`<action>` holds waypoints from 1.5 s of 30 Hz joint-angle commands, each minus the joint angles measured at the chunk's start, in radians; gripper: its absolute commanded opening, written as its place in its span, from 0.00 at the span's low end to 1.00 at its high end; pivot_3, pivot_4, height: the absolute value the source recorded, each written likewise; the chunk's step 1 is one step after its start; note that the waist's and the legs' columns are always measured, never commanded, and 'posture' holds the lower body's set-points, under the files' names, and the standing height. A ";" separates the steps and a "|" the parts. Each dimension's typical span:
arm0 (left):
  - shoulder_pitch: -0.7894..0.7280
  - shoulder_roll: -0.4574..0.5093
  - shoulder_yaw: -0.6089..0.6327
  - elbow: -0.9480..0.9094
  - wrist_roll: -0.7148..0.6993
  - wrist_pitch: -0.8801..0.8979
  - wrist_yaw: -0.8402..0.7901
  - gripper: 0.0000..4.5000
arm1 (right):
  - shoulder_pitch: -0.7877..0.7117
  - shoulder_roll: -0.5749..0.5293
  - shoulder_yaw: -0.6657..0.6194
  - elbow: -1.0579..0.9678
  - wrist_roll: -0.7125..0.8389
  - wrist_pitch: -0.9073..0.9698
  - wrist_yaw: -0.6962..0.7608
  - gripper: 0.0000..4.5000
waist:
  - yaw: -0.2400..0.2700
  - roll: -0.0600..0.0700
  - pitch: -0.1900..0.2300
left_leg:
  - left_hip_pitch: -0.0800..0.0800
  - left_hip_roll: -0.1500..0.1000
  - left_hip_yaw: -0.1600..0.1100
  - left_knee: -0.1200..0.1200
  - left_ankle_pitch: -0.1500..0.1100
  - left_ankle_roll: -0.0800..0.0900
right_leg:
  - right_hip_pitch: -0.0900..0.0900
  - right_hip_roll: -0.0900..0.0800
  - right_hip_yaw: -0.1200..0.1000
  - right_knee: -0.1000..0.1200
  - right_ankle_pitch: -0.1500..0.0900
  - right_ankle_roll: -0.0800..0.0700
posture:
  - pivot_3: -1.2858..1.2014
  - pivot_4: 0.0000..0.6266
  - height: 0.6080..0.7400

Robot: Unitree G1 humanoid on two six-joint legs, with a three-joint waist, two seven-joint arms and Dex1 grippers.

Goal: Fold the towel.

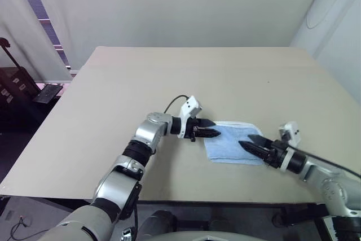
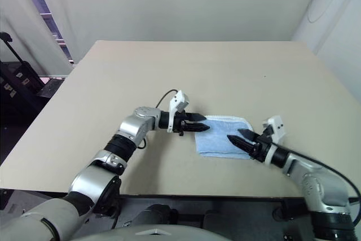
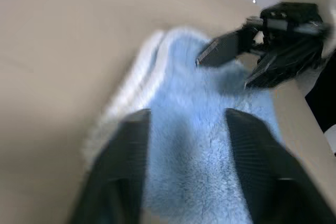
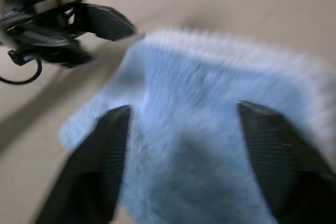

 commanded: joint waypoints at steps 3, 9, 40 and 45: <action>0.023 0.085 0.023 -0.142 -0.051 0.053 -0.062 1.00 | -0.108 -0.110 -0.046 0.133 0.102 0.234 0.047 1.00 | -0.003 0.000 0.000 | 0.000 0.000 0.000 0.000 0.000 0.000 | 0.000 0.000 0.000 0.000 0.000 0.000 | 0.52 0.00 1.00; 0.059 0.112 0.055 -0.172 -0.056 0.063 0.010 1.00 | -0.255 -0.159 -0.024 0.365 0.122 0.423 0.104 1.00 | 0.001 0.001 0.000 | 0.000 0.000 0.001 0.000 0.000 0.000 | 0.000 -0.001 0.000 0.000 0.000 -0.001 | 0.52 0.00 1.00; 0.144 0.088 0.009 -0.286 -0.069 0.069 0.087 1.00 | -0.299 -0.040 0.150 0.406 0.064 0.614 0.194 0.40 | -0.030 -0.003 -0.002 | 0.000 0.001 0.000 -0.001 -0.001 0.001 | 0.000 0.000 0.000 0.000 0.000 -0.001 | 0.52 0.00 1.00; 0.144 0.081 0.009 -0.288 -0.076 0.080 0.091 1.00 | -0.248 0.009 0.044 0.329 0.110 0.639 0.141 0.01 | -0.029 -0.003 -0.003 | 0.000 0.001 0.000 0.001 -0.002 0.000 | 0.000 0.000 0.000 0.000 0.000 -0.001 | 0.52 0.00 1.00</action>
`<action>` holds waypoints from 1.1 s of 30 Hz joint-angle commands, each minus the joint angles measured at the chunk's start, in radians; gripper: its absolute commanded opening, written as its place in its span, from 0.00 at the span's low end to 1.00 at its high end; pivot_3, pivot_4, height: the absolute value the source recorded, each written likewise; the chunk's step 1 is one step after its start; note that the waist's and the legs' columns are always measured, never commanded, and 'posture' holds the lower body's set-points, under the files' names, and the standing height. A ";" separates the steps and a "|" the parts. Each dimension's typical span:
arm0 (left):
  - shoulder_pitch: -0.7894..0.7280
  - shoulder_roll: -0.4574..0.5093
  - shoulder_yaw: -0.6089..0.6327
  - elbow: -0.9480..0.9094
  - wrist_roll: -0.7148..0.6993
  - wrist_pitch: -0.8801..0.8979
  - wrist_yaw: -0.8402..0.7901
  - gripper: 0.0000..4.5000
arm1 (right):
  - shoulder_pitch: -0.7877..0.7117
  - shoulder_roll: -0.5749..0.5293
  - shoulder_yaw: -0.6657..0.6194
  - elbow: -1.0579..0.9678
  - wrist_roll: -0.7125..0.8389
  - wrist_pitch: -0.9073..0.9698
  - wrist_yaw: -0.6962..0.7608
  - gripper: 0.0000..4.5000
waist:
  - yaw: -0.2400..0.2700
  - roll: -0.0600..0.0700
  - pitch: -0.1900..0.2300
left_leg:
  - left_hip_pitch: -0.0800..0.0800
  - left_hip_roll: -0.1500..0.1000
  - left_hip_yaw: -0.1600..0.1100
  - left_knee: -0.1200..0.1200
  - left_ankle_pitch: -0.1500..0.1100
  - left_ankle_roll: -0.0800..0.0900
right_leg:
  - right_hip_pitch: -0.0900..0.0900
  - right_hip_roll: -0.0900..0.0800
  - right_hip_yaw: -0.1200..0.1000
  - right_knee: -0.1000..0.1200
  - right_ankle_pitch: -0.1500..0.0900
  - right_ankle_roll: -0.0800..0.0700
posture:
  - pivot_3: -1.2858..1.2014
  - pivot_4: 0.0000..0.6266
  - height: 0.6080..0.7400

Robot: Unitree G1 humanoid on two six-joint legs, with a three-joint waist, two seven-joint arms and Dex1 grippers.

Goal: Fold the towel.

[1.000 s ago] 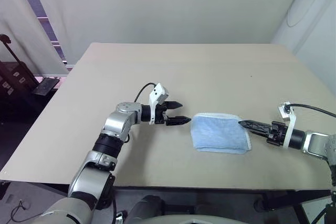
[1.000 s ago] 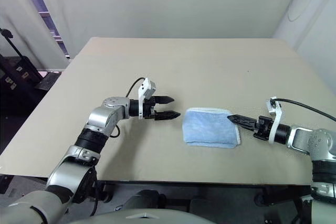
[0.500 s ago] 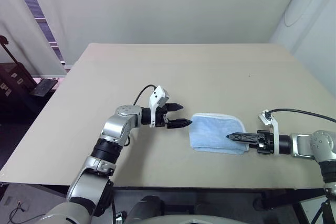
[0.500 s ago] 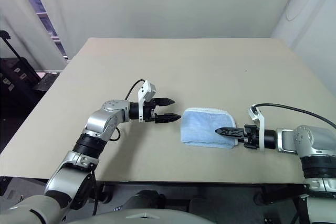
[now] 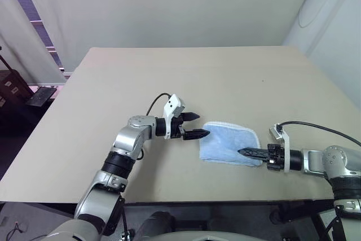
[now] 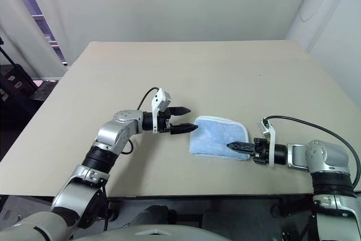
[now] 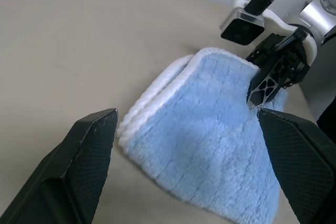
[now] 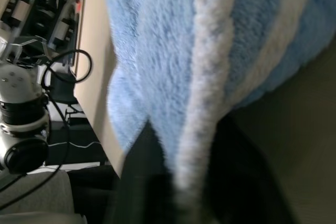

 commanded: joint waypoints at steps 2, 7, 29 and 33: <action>-0.019 0.006 0.008 -0.027 -0.012 -0.008 -0.001 1.00 | 0.039 0.074 -0.137 -0.084 0.077 0.025 -0.077 0.01 | 0.000 0.000 0.000 | 0.000 0.000 0.000 0.000 -0.001 -0.001 | 0.000 0.000 0.000 0.000 0.000 0.000 | 0.52 0.00 1.00; -0.036 0.016 0.022 0.003 -0.012 -0.011 0.006 1.00 | 0.029 0.171 -0.409 -0.160 0.178 0.023 -0.254 0.01 | 0.003 0.002 0.001 | 0.000 -0.001 0.000 0.000 -0.001 -0.001 | 0.000 -0.001 0.000 0.000 0.000 0.000 | 0.52 0.00 1.00; -0.090 -0.022 0.029 0.106 0.000 -0.058 0.011 1.00 | -0.051 0.402 -0.837 -0.082 0.210 -0.694 -1.035 0.01 | -0.001 0.014 -0.001 | 0.000 -0.001 0.000 -0.002 0.002 0.001 | -0.002 -0.001 0.002 0.003 0.000 0.000 | 0.52 0.00 1.00; -0.075 -0.016 0.025 0.092 0.000 -0.057 0.008 1.00 | -0.026 0.397 -0.812 -0.084 0.231 -0.685 -1.043 0.01 | -0.002 0.015 -0.001 | 0.000 -0.001 0.000 -0.001 0.002 0.001 | -0.002 0.000 0.002 0.003 0.000 0.000 | 0.52 0.00 1.00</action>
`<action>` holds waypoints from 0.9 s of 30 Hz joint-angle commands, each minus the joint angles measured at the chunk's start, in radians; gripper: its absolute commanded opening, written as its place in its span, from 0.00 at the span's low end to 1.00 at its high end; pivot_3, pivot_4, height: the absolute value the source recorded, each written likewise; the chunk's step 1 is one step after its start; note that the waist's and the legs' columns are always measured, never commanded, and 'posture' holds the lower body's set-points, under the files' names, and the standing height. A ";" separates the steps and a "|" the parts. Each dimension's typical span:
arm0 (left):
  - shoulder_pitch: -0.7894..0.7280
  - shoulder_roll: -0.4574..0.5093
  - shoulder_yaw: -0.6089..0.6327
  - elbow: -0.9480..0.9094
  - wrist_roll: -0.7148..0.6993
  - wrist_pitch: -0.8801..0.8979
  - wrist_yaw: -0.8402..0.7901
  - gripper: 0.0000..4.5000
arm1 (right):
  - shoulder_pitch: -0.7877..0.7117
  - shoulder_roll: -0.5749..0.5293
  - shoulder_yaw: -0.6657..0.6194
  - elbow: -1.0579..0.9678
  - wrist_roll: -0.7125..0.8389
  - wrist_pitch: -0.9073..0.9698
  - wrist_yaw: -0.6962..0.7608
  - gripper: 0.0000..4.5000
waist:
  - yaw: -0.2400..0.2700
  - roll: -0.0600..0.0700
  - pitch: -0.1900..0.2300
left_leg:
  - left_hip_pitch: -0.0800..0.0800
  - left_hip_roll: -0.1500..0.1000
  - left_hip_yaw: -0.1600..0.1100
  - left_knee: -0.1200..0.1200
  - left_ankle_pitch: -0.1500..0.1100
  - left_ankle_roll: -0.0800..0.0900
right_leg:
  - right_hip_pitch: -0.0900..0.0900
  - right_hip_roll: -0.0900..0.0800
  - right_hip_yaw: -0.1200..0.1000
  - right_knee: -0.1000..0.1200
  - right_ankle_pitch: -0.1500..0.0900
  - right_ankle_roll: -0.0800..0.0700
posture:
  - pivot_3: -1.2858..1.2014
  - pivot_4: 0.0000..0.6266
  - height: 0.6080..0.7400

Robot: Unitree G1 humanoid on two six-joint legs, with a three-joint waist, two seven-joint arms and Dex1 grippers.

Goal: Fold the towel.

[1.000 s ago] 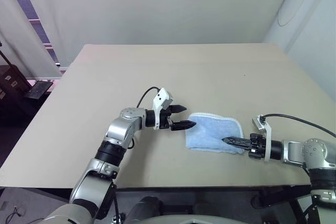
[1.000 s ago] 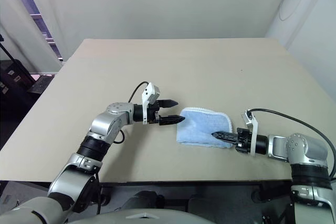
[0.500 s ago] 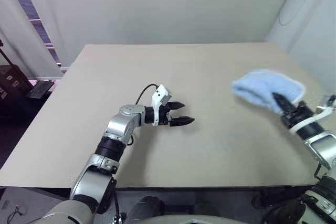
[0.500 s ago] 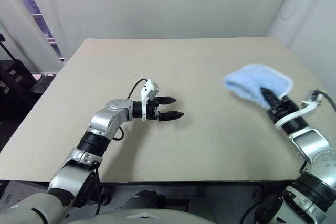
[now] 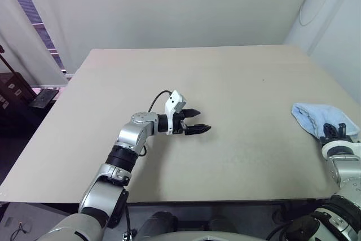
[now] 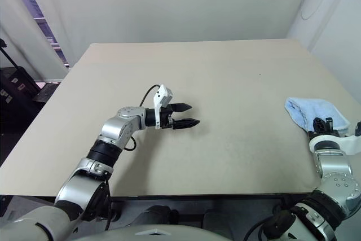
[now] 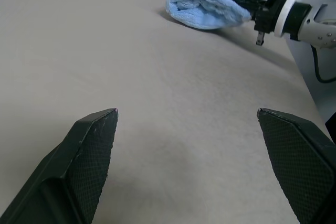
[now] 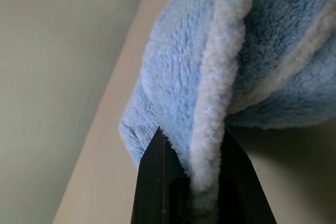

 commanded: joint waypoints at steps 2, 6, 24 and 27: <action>-0.002 0.009 0.008 -0.035 -0.003 -0.009 0.000 1.00 | 0.006 -0.019 0.022 -0.023 0.052 0.008 -0.009 0.01 | 0.000 0.000 0.000 | 0.000 0.000 0.000 0.001 0.000 0.000 | 0.000 0.000 0.000 0.000 0.000 0.000 | 0.52 0.00 1.00; 0.001 0.012 0.012 -0.031 -0.004 -0.010 0.003 1.00 | 0.032 -0.038 0.032 -0.028 0.091 0.039 -0.001 0.26 | 0.002 0.000 0.000 | 0.000 0.000 0.000 0.001 0.000 0.000 | 0.000 0.000 0.000 0.000 0.000 0.000 | 0.52 0.00 1.00; -0.045 0.064 0.064 0.006 -0.023 -0.001 0.002 1.00 | 0.447 -0.147 0.057 -0.213 0.305 0.238 0.234 0.97 | 0.004 0.001 0.001 | 0.000 0.000 0.000 -0.001 0.000 0.001 | 0.001 0.000 0.000 -0.002 -0.001 0.000 | 0.52 0.00 1.00; -0.053 0.084 0.075 0.009 -0.022 -0.009 -0.012 1.00 | 0.561 -0.189 0.077 -0.337 0.314 0.252 0.339 0.97 | 0.001 0.002 0.001 | 0.000 0.000 0.000 -0.001 -0.001 0.000 | 0.001 0.000 0.000 -0.002 -0.001 0.000 | 0.52 0.00 1.00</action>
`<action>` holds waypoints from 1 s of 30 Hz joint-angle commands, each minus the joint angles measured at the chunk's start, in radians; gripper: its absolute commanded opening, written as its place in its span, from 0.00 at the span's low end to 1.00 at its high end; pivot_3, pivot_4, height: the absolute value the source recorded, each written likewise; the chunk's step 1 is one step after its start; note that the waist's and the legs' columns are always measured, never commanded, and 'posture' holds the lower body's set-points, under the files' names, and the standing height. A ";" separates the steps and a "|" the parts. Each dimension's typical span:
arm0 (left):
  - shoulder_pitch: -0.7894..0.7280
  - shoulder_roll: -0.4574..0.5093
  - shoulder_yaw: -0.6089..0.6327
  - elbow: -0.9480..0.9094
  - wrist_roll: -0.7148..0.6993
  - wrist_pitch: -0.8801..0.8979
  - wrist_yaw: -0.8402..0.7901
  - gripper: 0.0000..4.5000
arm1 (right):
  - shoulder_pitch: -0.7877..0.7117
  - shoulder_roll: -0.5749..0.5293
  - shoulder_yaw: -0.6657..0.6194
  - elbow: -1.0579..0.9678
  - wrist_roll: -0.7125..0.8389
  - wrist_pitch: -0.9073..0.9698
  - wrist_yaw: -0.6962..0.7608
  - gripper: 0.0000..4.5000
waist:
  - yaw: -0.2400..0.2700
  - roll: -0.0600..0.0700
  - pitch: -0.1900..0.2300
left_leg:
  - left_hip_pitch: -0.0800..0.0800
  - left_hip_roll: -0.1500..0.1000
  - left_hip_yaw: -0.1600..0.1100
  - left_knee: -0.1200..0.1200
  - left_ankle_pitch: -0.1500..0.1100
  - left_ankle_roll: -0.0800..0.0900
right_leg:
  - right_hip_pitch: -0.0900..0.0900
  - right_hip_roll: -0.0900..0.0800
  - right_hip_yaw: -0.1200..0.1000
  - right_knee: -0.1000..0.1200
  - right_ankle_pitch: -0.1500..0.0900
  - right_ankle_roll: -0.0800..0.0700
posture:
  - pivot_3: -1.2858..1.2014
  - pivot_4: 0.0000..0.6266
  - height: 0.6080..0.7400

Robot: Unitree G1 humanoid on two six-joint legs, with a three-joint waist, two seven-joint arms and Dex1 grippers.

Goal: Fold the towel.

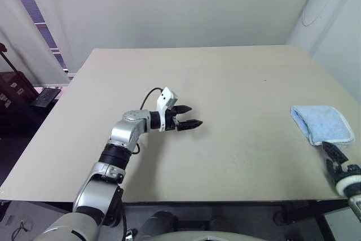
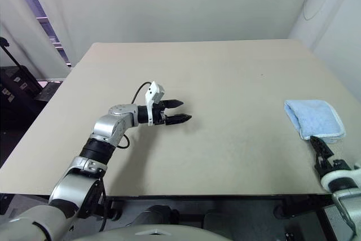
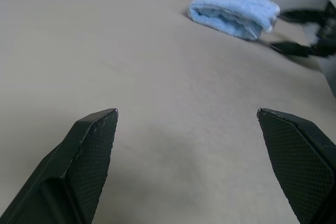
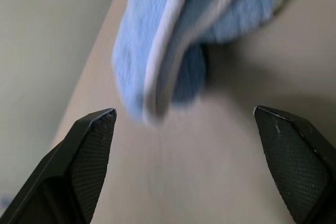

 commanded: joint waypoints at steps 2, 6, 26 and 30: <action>-0.042 0.030 0.040 -0.009 -0.020 0.002 -0.012 1.00 | 0.094 -0.081 0.021 -0.271 -0.012 -0.035 0.158 0.97 | -0.007 0.001 0.001 | 0.000 0.000 0.000 0.000 0.000 0.000 | 0.000 0.000 0.000 0.000 0.000 0.000 | 0.52 0.00 1.00; -0.019 0.085 0.072 -0.082 -0.074 0.019 -0.084 1.00 | 0.063 -0.096 0.113 -0.538 -0.186 -0.257 0.256 0.97 | -0.021 0.001 0.003 | 0.000 0.000 0.001 0.001 -0.002 -0.003 | 0.000 0.000 0.000 0.000 -0.001 -0.001 | 0.52 0.00 1.00; 0.268 0.301 0.191 -0.305 -0.151 -0.229 -0.264 1.00 | -0.142 -0.257 0.760 -0.384 -0.624 -0.453 0.684 0.97 | 0.005 -0.004 0.006 | 0.000 0.000 0.001 0.000 -0.002 -0.002 | 0.001 -0.001 -0.001 -0.004 -0.002 -0.004 | 0.52 0.00 1.00; 0.369 0.348 0.202 -0.363 -0.147 -0.250 -0.256 1.00 | -0.160 -0.247 0.758 -0.336 -0.622 -0.444 0.696 0.97 | 0.002 -0.004 0.006 | 0.000 0.000 0.001 -0.001 -0.002 -0.002 | 0.000 -0.001 0.000 -0.004 -0.002 -0.004 | 0.52 0.00 1.00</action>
